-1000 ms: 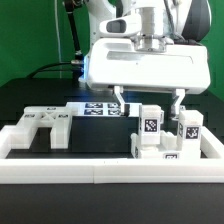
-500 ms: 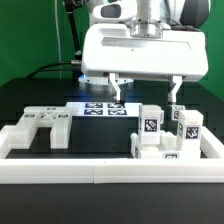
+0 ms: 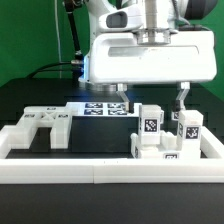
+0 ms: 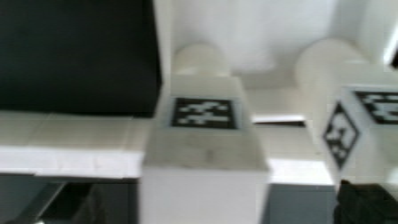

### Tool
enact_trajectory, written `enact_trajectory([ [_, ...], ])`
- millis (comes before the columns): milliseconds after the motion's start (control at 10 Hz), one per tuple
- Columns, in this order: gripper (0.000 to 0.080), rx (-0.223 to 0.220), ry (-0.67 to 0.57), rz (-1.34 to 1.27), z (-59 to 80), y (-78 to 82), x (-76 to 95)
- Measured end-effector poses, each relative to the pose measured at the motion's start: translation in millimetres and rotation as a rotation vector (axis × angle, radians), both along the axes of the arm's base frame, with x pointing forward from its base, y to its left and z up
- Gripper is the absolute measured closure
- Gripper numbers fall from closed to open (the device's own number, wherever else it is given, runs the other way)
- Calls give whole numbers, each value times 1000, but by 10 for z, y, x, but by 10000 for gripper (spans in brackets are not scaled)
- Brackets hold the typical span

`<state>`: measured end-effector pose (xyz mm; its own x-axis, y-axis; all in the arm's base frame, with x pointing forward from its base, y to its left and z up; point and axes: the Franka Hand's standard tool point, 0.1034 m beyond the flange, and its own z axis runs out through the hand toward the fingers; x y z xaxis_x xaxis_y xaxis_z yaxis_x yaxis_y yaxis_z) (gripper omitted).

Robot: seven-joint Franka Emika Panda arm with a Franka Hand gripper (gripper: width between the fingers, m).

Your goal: Assemble chair

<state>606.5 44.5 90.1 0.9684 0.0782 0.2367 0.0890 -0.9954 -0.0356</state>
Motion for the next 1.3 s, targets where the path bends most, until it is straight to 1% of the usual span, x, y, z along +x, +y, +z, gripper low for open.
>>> enact_trajectory([
  [200, 151, 14, 82, 1, -11, -20, 3],
  [400, 151, 12, 76, -4, -6, -79, 21],
  [900, 151, 9, 74, -14, -26, -149, 14],
  [1100, 411, 4, 65, -5, -46, -151, 26],
  [1200, 411, 4, 65, -5, -46, -150, 26],
  [1300, 511, 6, 65, -13, -47, -151, 26],
])
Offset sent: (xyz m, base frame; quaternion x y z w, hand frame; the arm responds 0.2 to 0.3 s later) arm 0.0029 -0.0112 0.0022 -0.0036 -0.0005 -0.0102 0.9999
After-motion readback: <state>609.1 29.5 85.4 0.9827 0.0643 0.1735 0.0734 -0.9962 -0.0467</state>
